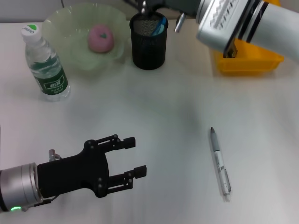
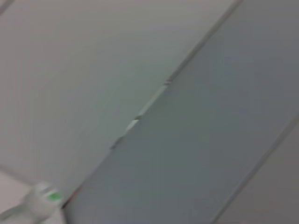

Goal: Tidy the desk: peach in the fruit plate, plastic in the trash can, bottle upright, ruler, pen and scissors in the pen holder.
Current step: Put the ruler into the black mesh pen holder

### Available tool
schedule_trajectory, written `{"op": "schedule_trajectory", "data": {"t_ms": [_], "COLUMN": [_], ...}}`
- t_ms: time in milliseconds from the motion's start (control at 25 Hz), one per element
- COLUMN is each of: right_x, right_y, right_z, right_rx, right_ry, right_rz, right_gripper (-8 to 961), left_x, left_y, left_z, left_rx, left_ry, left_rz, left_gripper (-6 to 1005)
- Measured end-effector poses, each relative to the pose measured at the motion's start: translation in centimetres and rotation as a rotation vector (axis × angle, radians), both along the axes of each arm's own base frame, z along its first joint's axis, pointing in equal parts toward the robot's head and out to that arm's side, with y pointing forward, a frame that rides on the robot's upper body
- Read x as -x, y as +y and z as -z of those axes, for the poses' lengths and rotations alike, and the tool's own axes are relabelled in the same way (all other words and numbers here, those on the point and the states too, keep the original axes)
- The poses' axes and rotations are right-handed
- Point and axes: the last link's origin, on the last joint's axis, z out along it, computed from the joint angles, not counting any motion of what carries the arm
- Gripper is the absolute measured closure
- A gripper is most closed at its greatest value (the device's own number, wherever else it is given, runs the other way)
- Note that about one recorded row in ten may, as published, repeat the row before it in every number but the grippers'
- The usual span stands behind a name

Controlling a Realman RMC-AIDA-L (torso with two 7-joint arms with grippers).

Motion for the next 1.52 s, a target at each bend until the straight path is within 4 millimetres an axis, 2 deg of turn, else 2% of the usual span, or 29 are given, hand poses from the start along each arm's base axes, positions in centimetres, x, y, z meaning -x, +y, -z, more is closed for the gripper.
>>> {"op": "schedule_trajectory", "data": {"t_ms": [440, 800, 1520], "right_x": [1.6, 1.1, 0.6], "right_y": [2.3, 3.6, 4.1], "right_z": [-0.4, -1.6, -1.3], "right_rx": [0.164, 0.232, 0.263], "right_ry": [0.246, 0.456, 0.487], "right_rz": [0.302, 0.504, 0.605], "right_gripper": [571, 571, 571], "left_x": [-0.1, -0.3, 0.2], "left_y": [0.0, -0.3, 0.5], "left_z": [0.0, 0.0, -0.1], "left_rx": [0.001, 0.013, 0.051], "left_ry": [-0.011, -0.027, 0.052], "left_rz": [-0.001, 0.0, 0.005], "left_gripper": [290, 290, 290]}}
